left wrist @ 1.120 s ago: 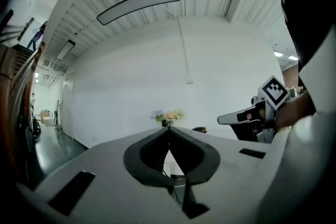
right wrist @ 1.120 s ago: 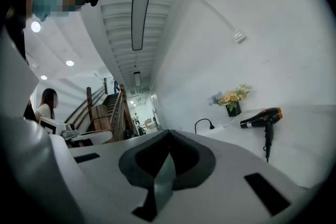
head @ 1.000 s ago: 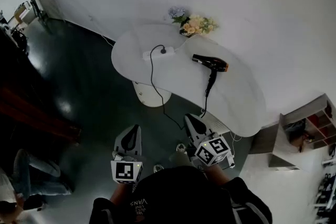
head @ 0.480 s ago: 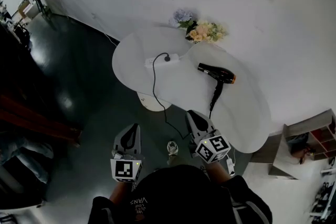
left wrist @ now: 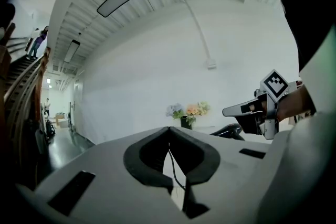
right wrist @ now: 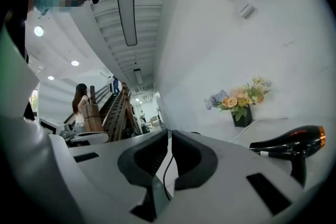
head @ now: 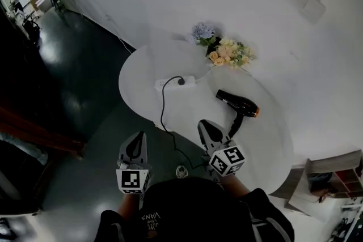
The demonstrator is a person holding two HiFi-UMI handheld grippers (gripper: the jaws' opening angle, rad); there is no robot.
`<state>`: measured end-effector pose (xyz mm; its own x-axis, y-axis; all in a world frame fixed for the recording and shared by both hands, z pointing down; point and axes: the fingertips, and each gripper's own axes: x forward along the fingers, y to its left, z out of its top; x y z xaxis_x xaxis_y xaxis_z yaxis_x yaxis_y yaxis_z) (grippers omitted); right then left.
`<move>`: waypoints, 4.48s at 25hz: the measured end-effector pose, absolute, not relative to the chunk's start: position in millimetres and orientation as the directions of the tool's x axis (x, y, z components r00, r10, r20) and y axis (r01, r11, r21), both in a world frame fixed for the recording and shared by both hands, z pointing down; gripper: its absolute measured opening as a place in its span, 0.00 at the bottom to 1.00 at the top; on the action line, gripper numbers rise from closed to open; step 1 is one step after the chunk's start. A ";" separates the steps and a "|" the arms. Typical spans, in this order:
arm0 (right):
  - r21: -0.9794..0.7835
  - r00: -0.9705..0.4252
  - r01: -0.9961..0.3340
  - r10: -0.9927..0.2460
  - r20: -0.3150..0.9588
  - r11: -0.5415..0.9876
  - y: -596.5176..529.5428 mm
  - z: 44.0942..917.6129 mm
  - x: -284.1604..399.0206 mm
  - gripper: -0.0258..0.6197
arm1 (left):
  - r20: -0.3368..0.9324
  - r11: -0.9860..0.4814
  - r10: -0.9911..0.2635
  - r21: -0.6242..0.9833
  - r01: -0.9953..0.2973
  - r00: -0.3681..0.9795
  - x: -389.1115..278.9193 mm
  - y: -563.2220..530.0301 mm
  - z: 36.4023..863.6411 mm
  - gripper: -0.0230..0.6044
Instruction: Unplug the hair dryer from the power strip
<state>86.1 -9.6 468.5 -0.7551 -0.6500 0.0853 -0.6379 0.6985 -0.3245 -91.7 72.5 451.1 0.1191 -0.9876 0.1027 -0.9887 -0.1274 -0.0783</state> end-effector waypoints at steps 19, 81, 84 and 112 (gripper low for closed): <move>-0.336 -0.709 -0.690 -0.691 0.138 0.641 -106.9 496.5 58.2 0.11 | 0.131 -0.236 -0.967 -0.129 -0.963 0.220 -111.8 -53.3 473.7 0.07; -0.098 -0.535 -0.829 -0.730 0.424 0.551 -275.6 634.1 -40.7 0.28 | 0.769 -0.913 -0.356 -0.164 -0.374 0.531 -116.8 -253.0 690.5 0.59; -0.084 -0.548 -0.816 -0.717 0.431 0.572 -277.5 638.3 -43.9 0.28 | 0.768 -0.914 -0.348 -0.151 -0.376 0.538 -117.0 -253.1 691.7 0.59; -0.056 -0.531 -0.827 -0.744 0.406 0.559 -286.7 626.4 -40.2 0.20 | 0.785 -0.915 -0.288 -0.056 -0.400 0.549 -115.7 -249.7 697.2 0.49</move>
<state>-40.2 -286.7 626.4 -0.5306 -0.7439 0.4063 -0.8271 0.5592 -0.0565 -115.7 -249.7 697.2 0.5488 -0.2880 0.7847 -0.4003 -0.9147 -0.0557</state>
